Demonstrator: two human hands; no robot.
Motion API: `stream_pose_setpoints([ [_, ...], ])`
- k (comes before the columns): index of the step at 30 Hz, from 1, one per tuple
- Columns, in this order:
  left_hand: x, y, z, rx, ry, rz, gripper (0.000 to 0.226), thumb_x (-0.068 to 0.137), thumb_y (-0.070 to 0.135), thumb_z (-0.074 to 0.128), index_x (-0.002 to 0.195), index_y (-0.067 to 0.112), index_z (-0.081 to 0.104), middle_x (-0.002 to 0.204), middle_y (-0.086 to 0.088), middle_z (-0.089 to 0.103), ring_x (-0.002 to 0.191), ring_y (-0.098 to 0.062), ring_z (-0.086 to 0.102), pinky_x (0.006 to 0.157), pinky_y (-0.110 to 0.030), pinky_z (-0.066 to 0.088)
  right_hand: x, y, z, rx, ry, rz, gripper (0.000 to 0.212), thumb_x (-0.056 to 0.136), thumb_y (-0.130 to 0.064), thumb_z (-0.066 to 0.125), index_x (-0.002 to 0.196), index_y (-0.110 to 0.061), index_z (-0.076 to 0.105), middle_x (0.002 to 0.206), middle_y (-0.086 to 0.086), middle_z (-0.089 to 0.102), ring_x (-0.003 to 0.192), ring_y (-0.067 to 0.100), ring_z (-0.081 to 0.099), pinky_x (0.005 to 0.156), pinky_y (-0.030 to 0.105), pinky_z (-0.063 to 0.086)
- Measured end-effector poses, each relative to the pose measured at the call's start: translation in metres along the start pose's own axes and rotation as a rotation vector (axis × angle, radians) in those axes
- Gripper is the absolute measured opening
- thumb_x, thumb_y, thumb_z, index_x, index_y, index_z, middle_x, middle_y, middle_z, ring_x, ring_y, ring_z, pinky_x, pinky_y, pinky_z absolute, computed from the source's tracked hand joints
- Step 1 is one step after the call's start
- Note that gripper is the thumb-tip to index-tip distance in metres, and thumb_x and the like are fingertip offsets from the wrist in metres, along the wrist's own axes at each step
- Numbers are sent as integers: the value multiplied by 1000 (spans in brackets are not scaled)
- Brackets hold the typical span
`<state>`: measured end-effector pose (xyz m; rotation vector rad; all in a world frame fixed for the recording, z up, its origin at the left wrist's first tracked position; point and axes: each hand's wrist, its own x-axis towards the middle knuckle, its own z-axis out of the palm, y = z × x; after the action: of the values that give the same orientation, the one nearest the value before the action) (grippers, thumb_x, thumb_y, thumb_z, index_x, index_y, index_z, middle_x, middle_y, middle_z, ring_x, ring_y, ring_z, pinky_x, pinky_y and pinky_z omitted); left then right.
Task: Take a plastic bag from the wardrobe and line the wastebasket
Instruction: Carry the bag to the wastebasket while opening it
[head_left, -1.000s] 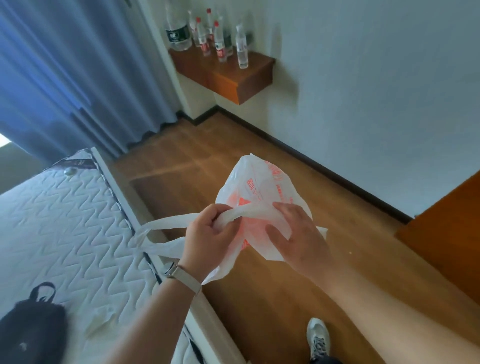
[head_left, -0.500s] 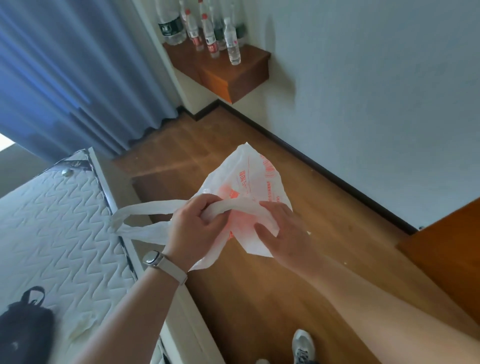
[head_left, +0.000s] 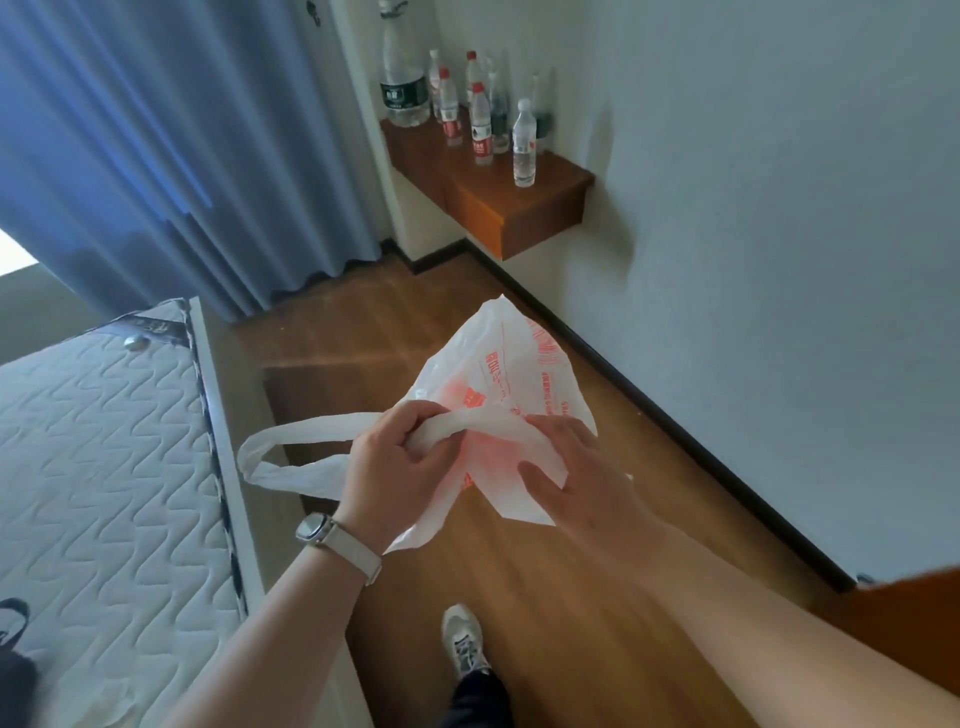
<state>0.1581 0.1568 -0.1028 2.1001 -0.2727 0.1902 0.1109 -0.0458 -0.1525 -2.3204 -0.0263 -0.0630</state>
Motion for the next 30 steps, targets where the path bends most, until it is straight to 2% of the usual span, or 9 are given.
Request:
stream_pose_setpoints([
  [7,113,-45,-36,-89,6,20,20,78,17,75,86,33,67,82,20,67,75,-6,64,64,-22,55,123,-32,19,-122,4,-12,49,91,-54,46,136,-41,31,138,-20,37,126,9,38,94,47,51],
  [14,209,-82,-87,-119,66,29,20,81,19,73,89,36,66,82,22,67,79,0,63,64,-11,51,230,-71,46,-166,15,-109,47,91,-55,42,134,-39,34,134,-21,40,124,4,38,94,38,52],
  [17,240,-97,-102,-127,94,2,18,81,19,73,89,34,67,82,20,67,79,-1,63,64,-12,51,271,-82,59,-170,-4,-175,45,91,-56,41,133,-40,33,132,-23,40,121,1,38,92,35,52],
  [24,315,-139,-106,-70,167,-80,15,82,19,72,91,31,68,83,21,67,80,2,62,63,-11,50,374,-74,85,-138,-61,-225,46,92,-56,43,133,-39,32,134,-21,38,122,1,35,94,36,51],
  [27,357,-155,-103,-16,198,-101,14,81,19,72,92,28,69,83,20,67,80,2,61,64,-9,49,433,-64,95,-104,-74,-261,44,92,-51,48,132,-36,37,132,-20,42,119,-2,35,93,33,51],
  [30,406,-166,-97,9,250,-161,15,81,15,73,93,25,70,85,15,69,80,0,62,64,-9,49,498,-55,104,-77,-111,-297,44,92,-50,49,132,-38,38,133,-21,42,116,-6,34,95,27,45],
])
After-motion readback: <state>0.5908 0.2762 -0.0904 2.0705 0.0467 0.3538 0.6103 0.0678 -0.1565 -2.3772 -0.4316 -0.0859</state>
